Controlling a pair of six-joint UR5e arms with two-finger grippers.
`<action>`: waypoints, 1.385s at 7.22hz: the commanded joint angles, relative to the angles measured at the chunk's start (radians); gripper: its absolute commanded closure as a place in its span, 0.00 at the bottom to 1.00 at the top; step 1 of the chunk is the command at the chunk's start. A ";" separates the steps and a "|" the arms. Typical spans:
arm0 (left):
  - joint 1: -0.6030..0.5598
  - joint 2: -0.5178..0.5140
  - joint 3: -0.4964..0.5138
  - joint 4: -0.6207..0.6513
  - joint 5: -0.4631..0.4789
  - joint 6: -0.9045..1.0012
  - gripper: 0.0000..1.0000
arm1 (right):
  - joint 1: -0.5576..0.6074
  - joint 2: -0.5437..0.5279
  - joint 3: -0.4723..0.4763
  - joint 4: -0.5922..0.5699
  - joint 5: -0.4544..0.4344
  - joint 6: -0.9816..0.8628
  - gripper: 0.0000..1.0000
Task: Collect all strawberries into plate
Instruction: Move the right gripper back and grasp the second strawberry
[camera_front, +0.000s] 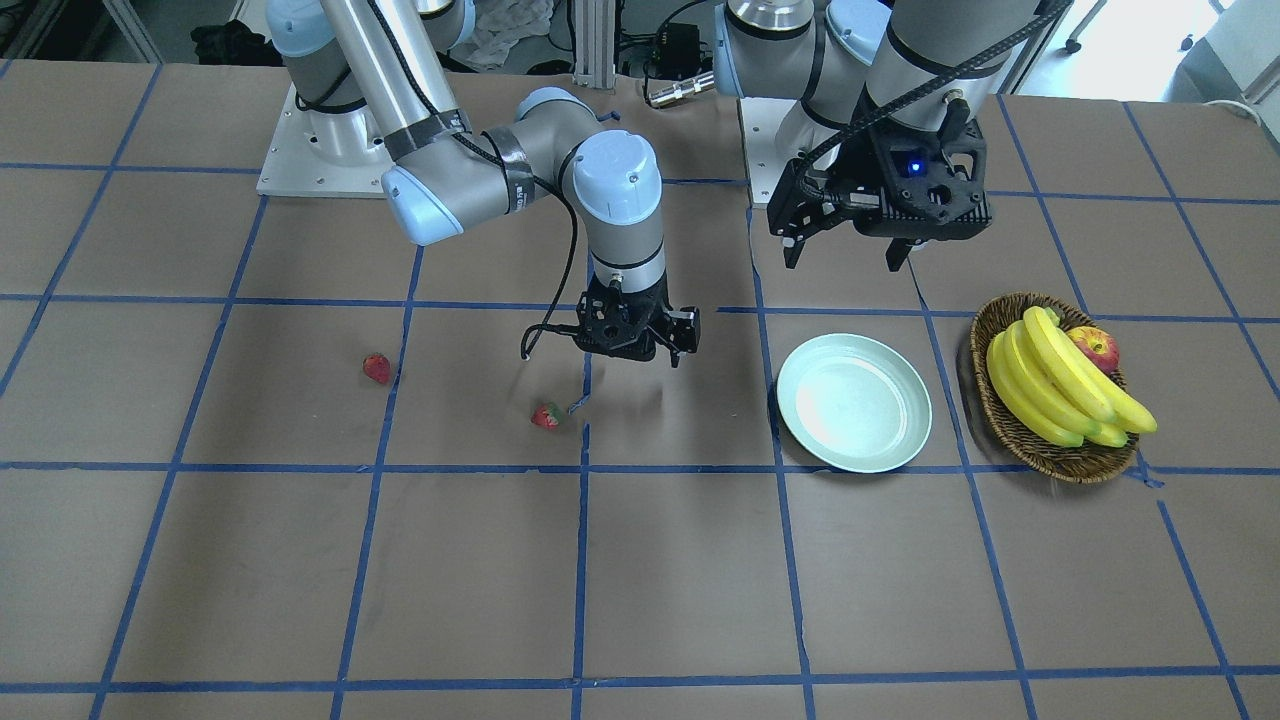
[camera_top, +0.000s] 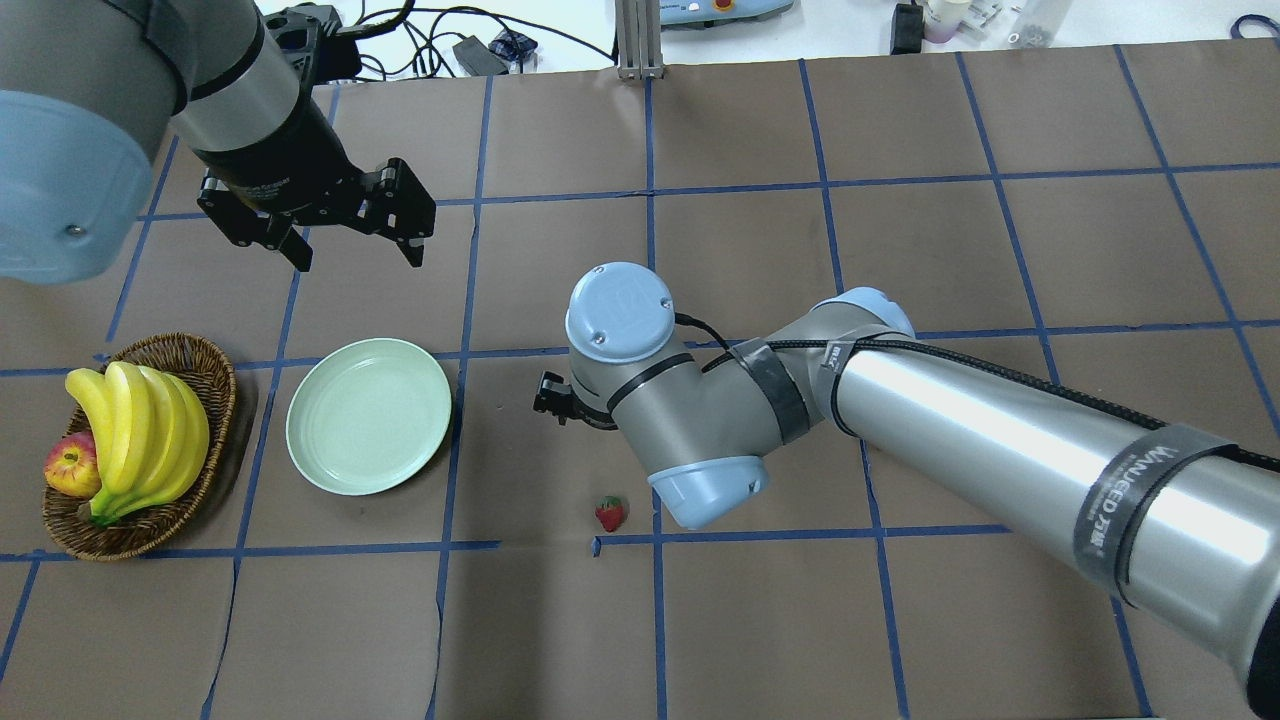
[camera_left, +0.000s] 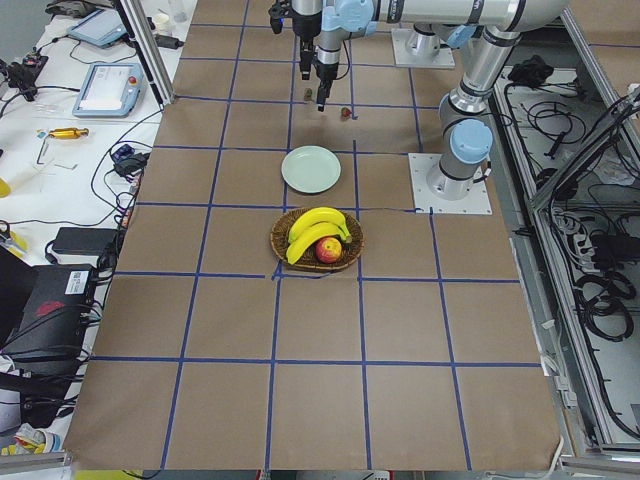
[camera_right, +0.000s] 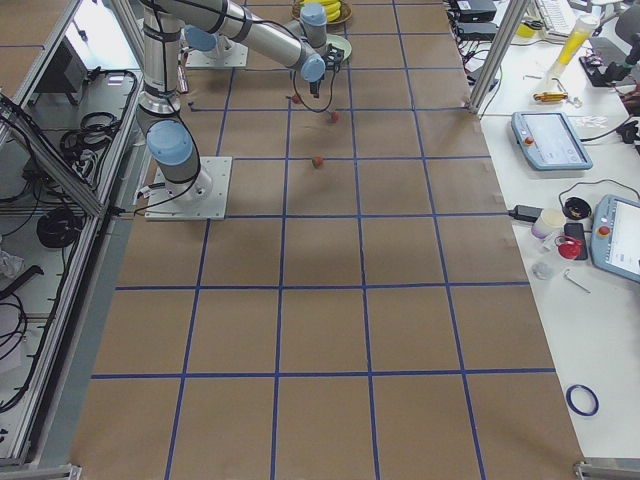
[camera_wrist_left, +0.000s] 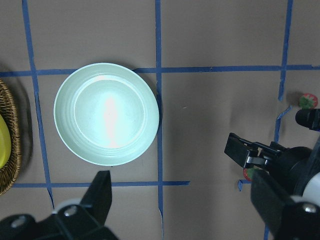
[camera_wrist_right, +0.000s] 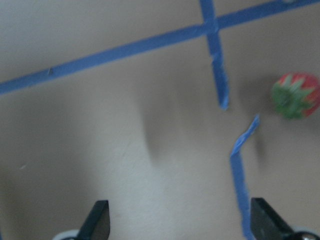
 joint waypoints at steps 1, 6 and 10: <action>0.000 -0.001 -0.002 0.000 0.000 0.000 0.00 | -0.227 -0.081 0.021 0.155 -0.022 -0.300 0.00; 0.000 -0.001 -0.015 -0.002 0.000 -0.005 0.00 | -0.559 -0.144 0.219 0.182 -0.119 -0.788 0.00; 0.000 -0.001 -0.017 -0.002 0.000 -0.005 0.00 | -0.558 -0.146 0.262 0.183 -0.108 -0.779 0.97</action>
